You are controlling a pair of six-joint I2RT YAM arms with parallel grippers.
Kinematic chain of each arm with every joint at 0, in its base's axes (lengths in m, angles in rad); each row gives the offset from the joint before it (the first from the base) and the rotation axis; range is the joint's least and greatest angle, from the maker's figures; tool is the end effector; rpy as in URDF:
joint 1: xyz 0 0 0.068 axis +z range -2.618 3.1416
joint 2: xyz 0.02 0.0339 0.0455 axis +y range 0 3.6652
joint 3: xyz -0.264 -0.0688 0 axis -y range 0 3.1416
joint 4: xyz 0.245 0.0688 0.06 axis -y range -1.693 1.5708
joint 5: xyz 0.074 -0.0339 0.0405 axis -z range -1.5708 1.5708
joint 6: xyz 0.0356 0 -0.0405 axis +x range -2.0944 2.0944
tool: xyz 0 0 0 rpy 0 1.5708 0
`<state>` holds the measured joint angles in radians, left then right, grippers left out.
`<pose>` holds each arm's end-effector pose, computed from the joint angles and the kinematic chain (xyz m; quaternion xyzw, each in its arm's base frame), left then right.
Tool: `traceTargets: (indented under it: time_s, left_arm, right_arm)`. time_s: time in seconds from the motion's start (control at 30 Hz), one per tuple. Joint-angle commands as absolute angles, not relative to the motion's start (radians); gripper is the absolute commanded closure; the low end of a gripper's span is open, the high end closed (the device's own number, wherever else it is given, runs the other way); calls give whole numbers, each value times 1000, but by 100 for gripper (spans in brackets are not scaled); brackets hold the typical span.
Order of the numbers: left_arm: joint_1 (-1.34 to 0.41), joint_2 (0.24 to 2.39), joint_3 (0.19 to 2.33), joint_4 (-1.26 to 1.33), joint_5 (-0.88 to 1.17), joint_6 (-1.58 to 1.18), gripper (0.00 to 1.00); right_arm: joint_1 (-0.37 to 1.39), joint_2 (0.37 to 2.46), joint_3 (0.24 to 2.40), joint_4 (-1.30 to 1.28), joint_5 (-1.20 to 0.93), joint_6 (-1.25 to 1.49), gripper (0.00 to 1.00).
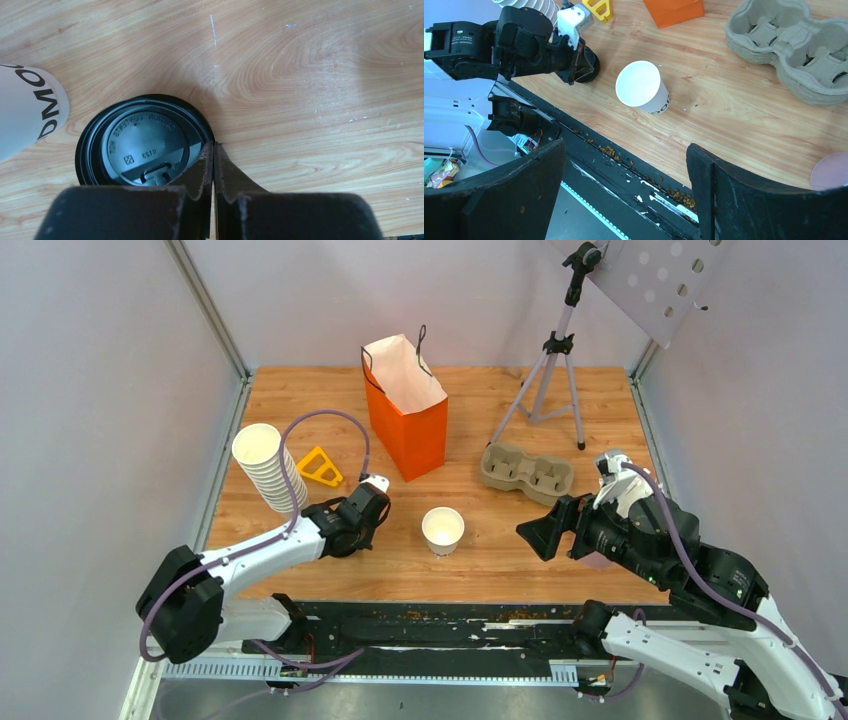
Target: Pack the takeout coffee
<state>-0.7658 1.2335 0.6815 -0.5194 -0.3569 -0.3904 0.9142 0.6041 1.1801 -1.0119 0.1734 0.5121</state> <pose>0.1702 -0.1464 0.1910 0.1348 0.9450 0.0112 0.2977 0.0503 0.0552 0.4012 -0.1222 0.8325 0.2951 0.4527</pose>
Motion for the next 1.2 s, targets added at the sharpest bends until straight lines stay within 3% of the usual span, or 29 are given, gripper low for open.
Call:
traceTargets:
  time_s: [0.0,0.73,1.0,1.17]
  left_arm:
    - [-765,1192,721,-537,-366,-381,100]
    - [-765,1023,903,-676,-229,-442,100]
    - [-765,903,968,-674,-92,-534,100]
    - [-765,838,991,-617,67,-628,100]
  right_arm:
    - [919,597,1176,-968,183,520,10]
    - [918,586,1107,-866,150,479,10]
    - [919,566,916,-418,51,291,11]
    - [923,630,789,-63,-120,71,4]
